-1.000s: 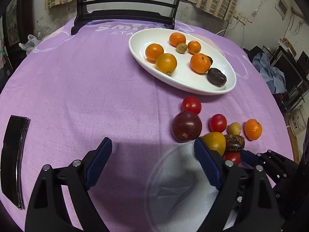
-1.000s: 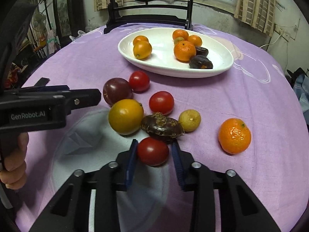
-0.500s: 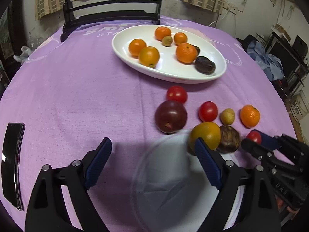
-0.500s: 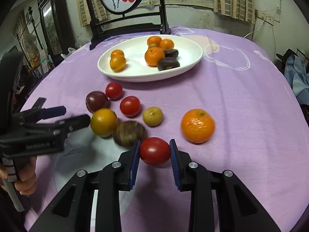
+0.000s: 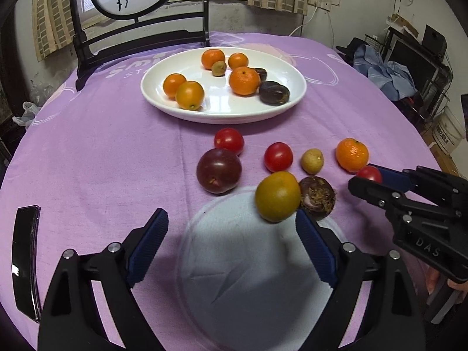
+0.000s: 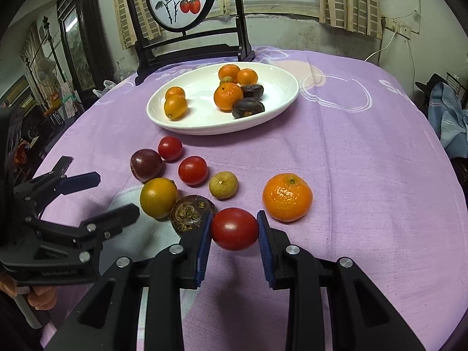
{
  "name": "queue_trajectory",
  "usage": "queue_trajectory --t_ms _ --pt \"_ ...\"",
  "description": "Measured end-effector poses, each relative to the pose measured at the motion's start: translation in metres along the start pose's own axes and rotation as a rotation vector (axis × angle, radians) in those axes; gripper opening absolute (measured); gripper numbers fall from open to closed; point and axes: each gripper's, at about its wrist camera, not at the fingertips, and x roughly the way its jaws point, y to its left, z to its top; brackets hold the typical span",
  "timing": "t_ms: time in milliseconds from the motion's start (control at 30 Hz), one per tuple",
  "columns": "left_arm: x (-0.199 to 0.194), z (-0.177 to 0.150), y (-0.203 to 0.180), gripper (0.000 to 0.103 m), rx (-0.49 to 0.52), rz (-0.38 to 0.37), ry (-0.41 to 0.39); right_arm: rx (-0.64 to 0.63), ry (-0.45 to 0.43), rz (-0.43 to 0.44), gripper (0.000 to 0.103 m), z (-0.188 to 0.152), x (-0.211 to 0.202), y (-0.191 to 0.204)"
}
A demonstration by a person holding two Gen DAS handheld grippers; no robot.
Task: Organize fruits
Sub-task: 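Grasp the large yellow tomato with the left tool while the right tool holds the red tomato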
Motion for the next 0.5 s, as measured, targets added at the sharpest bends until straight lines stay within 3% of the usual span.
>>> queue_trajectory --t_ms 167,300,500 --pt "0.011 -0.006 -0.012 0.086 0.064 0.000 0.033 -0.004 0.000 -0.004 0.031 -0.001 0.000 0.001" --pt "0.025 -0.008 -0.014 0.066 0.064 -0.007 0.080 0.001 -0.008 -0.003 0.031 -0.001 -0.003 0.000" --pt "0.031 -0.003 -0.021 0.061 0.084 0.017 0.084 0.005 -0.018 0.008 0.031 0.000 -0.006 0.000"
